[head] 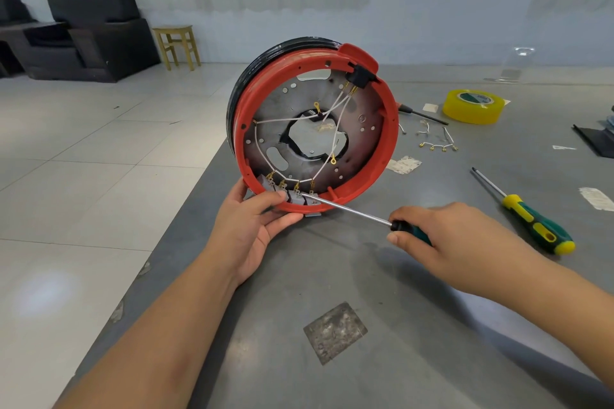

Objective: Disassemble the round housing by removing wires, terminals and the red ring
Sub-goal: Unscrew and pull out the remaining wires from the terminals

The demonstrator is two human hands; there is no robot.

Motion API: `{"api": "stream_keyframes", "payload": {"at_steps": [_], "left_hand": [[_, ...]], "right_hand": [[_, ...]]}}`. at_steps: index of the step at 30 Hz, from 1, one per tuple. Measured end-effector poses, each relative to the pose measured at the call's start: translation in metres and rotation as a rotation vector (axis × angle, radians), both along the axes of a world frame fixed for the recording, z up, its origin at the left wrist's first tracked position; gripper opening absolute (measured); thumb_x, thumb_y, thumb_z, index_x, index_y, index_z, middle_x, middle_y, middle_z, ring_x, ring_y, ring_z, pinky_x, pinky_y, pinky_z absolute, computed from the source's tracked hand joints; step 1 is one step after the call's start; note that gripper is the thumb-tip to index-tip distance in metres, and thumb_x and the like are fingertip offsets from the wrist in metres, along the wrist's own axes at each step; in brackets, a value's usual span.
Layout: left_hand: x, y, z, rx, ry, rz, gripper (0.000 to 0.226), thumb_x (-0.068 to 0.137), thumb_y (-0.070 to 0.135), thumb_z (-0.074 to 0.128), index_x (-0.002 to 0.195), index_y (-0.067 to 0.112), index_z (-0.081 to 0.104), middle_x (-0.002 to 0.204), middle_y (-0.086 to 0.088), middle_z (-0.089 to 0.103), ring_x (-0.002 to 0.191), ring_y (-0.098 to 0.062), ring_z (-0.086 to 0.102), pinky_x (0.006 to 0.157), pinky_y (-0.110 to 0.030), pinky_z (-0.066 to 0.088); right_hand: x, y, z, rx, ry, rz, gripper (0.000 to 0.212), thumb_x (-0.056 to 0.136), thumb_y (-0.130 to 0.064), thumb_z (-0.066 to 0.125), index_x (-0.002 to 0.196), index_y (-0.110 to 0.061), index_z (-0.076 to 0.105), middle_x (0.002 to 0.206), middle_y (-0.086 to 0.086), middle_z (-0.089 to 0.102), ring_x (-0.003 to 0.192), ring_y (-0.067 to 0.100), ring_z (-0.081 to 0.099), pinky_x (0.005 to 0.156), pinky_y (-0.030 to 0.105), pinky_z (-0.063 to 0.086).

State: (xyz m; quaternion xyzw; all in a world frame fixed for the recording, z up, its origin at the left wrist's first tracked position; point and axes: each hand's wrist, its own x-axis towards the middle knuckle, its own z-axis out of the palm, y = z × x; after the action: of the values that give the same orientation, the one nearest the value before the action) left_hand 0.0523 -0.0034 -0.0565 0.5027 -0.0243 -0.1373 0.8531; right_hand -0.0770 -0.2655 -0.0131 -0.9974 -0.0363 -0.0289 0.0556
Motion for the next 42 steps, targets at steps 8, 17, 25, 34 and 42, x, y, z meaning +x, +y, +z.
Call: {"api": "stream_keyframes", "payload": {"at_steps": [8,17,25,34,42], "left_hand": [[0.0,-0.001,-0.001,0.0,-0.009,0.016,0.04,0.091,-0.009,0.065,0.127,0.008,0.061,0.108,-0.02,0.077,0.1,-0.041,0.076,0.077,-0.041,0.064],[-0.002,-0.004,0.001,-0.03,-0.019,0.03,0.055,0.09,-0.011,0.065,0.138,0.015,0.055,0.113,-0.02,0.075,0.101,-0.041,0.076,0.078,-0.045,0.064],[-0.003,-0.005,0.0,0.0,-0.047,0.04,0.058,0.088,-0.01,0.068,0.137,0.016,0.054,0.106,-0.016,0.073,0.104,-0.043,0.074,0.081,-0.051,0.064],[-0.003,-0.004,-0.004,-0.007,-0.047,0.02,0.044,0.09,-0.01,0.064,0.129,0.011,0.057,0.111,-0.02,0.075,0.104,-0.043,0.074,0.083,-0.055,0.063],[-0.003,-0.005,-0.001,-0.026,-0.038,0.035,0.042,0.091,-0.011,0.063,0.127,0.011,0.057,0.101,-0.019,0.076,0.106,-0.046,0.073,0.079,-0.052,0.063]], "right_hand": [[-0.005,0.011,-0.002,-0.074,-0.026,-0.011,0.034,0.101,-0.062,0.028,0.119,-0.039,0.047,0.098,-0.012,0.065,0.087,0.023,0.063,0.072,0.04,0.055],[0.001,0.011,-0.001,0.334,0.111,-0.097,0.026,0.099,-0.058,0.05,0.101,-0.037,0.064,0.073,-0.013,0.066,0.063,0.001,0.061,0.056,0.021,0.047],[0.007,0.007,0.019,0.489,0.238,-0.106,0.021,0.097,-0.056,0.055,0.096,-0.038,0.067,0.067,-0.004,0.07,0.044,0.012,0.06,0.048,0.025,0.054],[0.004,0.01,0.01,0.43,0.202,-0.114,0.025,0.097,-0.057,0.054,0.097,-0.036,0.067,0.069,-0.015,0.068,0.048,0.004,0.059,0.047,0.019,0.048],[-0.001,0.019,-0.006,0.34,0.098,-0.095,0.026,0.099,-0.058,0.05,0.101,-0.037,0.065,0.073,-0.011,0.066,0.066,0.005,0.062,0.063,0.029,0.054]]}}
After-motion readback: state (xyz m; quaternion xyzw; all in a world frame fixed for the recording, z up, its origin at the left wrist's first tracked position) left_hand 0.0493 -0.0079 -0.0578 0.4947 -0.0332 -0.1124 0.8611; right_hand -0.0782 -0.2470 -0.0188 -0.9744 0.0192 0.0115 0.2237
